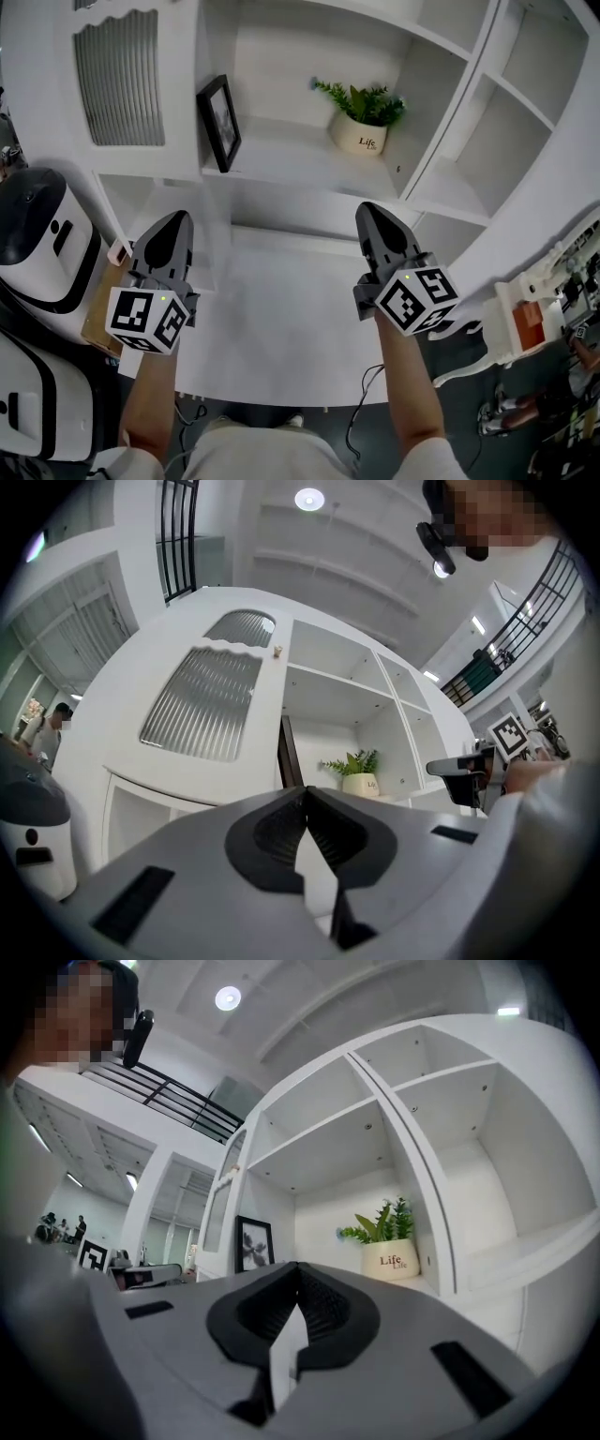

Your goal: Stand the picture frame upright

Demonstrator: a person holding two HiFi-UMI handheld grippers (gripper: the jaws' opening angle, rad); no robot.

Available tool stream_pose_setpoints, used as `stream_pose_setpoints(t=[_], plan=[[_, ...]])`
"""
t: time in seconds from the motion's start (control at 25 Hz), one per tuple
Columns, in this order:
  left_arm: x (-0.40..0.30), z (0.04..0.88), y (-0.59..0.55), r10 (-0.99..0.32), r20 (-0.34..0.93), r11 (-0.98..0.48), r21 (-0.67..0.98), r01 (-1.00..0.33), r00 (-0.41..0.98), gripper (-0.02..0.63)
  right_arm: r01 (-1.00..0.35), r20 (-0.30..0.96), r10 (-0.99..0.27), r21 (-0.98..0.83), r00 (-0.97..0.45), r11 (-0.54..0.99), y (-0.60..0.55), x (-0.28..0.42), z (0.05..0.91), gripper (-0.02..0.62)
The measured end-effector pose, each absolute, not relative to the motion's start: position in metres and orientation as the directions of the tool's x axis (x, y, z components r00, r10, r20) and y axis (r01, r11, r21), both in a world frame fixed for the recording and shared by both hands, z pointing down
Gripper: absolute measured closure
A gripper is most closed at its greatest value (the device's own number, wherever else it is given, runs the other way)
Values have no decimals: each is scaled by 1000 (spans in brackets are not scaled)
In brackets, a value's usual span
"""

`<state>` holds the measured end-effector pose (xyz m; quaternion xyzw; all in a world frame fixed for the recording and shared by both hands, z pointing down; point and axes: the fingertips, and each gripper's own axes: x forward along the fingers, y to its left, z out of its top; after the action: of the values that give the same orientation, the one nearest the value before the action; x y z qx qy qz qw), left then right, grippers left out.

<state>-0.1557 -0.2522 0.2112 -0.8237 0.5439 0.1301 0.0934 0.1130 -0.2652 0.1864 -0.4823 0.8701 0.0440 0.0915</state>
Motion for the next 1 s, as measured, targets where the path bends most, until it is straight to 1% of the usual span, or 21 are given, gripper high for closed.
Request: stream_pose_setpoints(t=[0.32, 0.6, 1.0], plan=[[-172, 222, -218, -863, -340, -400, 8, -916, 374, 589, -909, -180, -893, 13, -412, 417, -222, 149, 219, 588], [-192, 259, -200, -898, -264, -372, 25, -928, 353, 589, -941, -142, -933, -27, -331, 338, -177, 178, 255, 588], [-210, 281, -167, -920, -237, -337, 70, -939, 313, 589, -973, -50, -973, -50, -224, 226, -124, 216, 295, 588]])
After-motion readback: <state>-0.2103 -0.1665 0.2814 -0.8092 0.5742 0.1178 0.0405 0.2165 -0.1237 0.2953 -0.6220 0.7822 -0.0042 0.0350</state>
